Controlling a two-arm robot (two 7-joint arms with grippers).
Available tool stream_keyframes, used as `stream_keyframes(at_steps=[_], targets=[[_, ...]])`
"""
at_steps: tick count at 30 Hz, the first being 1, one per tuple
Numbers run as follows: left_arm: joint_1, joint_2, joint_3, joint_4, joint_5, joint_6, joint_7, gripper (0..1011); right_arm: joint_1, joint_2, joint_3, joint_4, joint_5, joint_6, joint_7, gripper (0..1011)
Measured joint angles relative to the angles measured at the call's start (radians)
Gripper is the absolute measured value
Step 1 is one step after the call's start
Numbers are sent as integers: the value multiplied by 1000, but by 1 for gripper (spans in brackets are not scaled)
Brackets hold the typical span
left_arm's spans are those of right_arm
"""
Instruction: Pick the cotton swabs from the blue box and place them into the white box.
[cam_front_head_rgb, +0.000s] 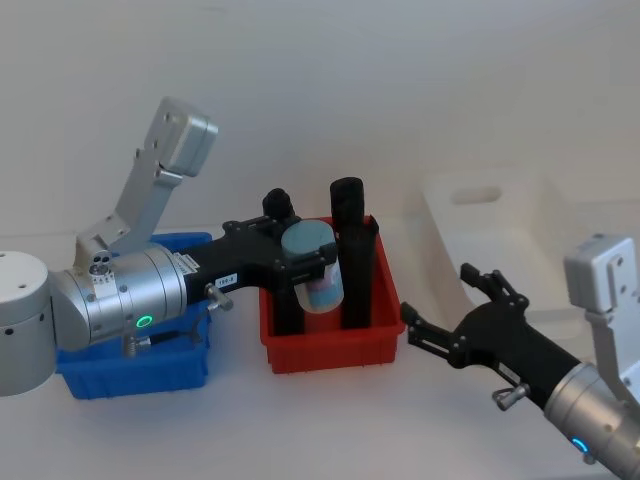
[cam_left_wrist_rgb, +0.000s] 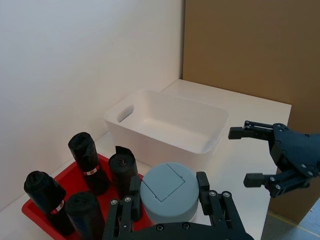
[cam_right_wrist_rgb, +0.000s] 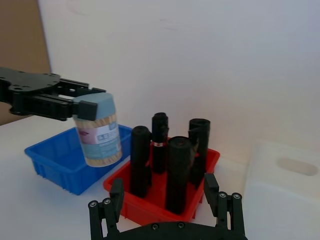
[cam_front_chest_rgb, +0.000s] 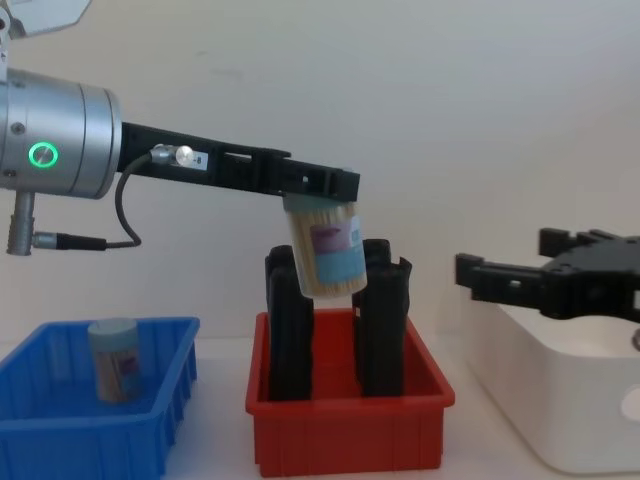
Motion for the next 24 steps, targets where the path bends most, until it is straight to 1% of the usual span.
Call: stream_keyframes(at_steps=[4, 7, 8, 11, 18, 24], targets=[[0, 0, 0, -1, 0, 0, -1, 671, 22, -12, -13, 1, -18, 25, 60, 1001], [-1, 0, 0, -1, -1, 1, -2, 670, 37, -20, -21, 6, -28, 38, 90, 1001], [-1, 0, 0, -1, -1, 1, -2, 671, 47, -25, -26, 10, -36, 48, 114, 1001], [-1, 0, 0, -1, -1, 1, -3, 670, 70, -38, -37, 21, -54, 66, 156, 1001], [-1, 0, 0, -1, -1, 2, -4, 671, 120, -69, -59, 53, -89, 97, 218, 1001], [-1, 0, 0, -1, -1, 2, -5, 670, 155, -92, -71, 82, -115, 117, 239, 1001]])
